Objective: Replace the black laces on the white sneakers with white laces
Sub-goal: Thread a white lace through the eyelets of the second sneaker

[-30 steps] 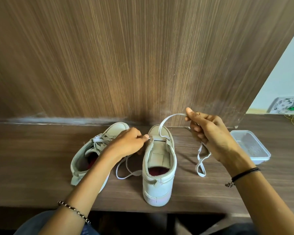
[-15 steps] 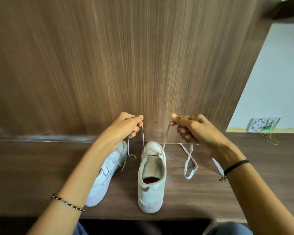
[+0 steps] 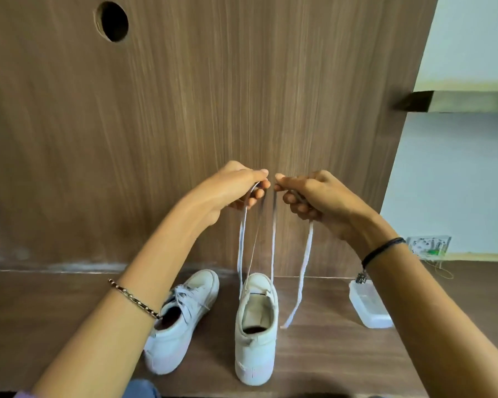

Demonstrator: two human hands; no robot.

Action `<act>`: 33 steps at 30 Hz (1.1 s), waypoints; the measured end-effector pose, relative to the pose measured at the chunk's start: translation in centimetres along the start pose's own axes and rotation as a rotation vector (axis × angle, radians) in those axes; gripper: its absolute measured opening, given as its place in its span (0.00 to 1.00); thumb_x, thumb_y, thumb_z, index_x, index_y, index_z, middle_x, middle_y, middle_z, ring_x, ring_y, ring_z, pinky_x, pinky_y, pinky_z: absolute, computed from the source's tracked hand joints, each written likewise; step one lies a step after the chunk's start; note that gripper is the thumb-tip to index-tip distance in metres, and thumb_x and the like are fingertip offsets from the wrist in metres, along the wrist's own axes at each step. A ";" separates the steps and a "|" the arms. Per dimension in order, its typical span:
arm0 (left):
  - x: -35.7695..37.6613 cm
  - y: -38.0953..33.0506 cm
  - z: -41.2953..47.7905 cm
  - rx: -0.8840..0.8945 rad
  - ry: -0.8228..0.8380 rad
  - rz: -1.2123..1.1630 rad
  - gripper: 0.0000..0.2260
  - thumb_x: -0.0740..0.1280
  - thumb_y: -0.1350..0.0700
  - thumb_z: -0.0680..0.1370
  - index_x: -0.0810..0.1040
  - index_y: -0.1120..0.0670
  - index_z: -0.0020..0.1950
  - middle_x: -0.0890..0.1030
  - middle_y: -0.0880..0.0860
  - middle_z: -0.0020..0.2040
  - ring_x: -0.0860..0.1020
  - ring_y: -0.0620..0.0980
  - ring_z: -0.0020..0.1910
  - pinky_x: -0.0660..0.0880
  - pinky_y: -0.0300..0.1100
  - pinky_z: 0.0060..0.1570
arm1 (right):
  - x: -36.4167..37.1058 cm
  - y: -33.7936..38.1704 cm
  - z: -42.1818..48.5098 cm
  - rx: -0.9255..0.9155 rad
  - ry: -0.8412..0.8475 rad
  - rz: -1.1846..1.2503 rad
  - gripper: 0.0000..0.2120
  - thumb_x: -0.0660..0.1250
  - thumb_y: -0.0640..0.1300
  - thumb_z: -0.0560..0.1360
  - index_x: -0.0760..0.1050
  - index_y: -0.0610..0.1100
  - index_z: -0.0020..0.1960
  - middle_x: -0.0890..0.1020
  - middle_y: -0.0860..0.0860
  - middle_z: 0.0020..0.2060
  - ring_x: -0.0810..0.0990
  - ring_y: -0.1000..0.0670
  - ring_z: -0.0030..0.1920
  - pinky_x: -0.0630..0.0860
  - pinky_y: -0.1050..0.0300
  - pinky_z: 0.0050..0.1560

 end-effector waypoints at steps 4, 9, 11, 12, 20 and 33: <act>-0.3 -2.7 -0.9 0.047 0.002 -0.052 0.13 0.64 0.51 0.84 0.83 0.56 0.48 0.81 0.49 0.35 0.79 0.46 0.33 0.79 0.40 0.41 | -0.3 2.9 -0.9 -0.038 -0.015 -0.017 0.14 0.67 0.50 0.82 0.83 0.40 0.49 0.76 0.51 0.31 0.68 0.56 0.27 0.62 0.63 0.28; -0.5 -6.0 -1.8 0.088 -0.017 -0.069 0.11 0.66 0.51 0.84 0.84 0.56 0.52 0.86 0.50 0.38 0.85 0.46 0.39 0.82 0.40 0.44 | -1.5 5.7 -1.6 -0.058 -0.090 -0.021 0.13 0.67 0.47 0.82 0.83 0.40 0.45 0.82 0.48 0.34 0.74 0.55 0.31 0.65 0.64 0.27; -0.6 -7.1 -2.0 0.106 -0.018 -0.073 0.11 0.66 0.51 0.83 0.84 0.57 0.53 0.86 0.51 0.39 0.86 0.47 0.40 0.82 0.41 0.44 | -2.0 6.7 -1.8 -0.076 -0.091 -0.016 0.14 0.67 0.47 0.82 0.84 0.39 0.46 0.83 0.48 0.35 0.75 0.55 0.32 0.65 0.63 0.29; -0.7 -7.6 -2.0 0.111 -0.020 -0.082 0.11 0.66 0.51 0.83 0.84 0.57 0.53 0.87 0.51 0.40 0.86 0.48 0.40 0.82 0.41 0.44 | -2.1 7.2 -1.9 -0.085 -0.087 -0.011 0.14 0.67 0.48 0.82 0.84 0.38 0.46 0.83 0.48 0.35 0.75 0.55 0.32 0.65 0.63 0.29; -1.8 -10.9 -2.7 0.166 -0.058 -0.087 0.11 0.67 0.52 0.83 0.84 0.58 0.53 0.86 0.52 0.40 0.85 0.47 0.39 0.83 0.41 0.44 | -3.0 10.2 -2.4 -0.121 -0.093 0.037 0.16 0.65 0.49 0.83 0.82 0.38 0.48 0.83 0.48 0.34 0.76 0.56 0.30 0.66 0.65 0.27; -3.4 -13.1 -3.6 0.236 -0.079 -0.111 0.09 0.73 0.51 0.78 0.86 0.56 0.51 0.88 0.52 0.43 0.87 0.48 0.45 0.82 0.43 0.51 | -3.5 13.8 -2.9 -0.218 -0.113 -0.013 0.13 0.65 0.42 0.82 0.84 0.34 0.51 0.83 0.46 0.37 0.76 0.55 0.32 0.68 0.67 0.27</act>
Point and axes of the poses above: each hand's wrist, its own z-axis towards the middle knuckle, its own x-axis out of the palm, y = z × x, the point moved 8 cm from there along z, towards the middle knuckle
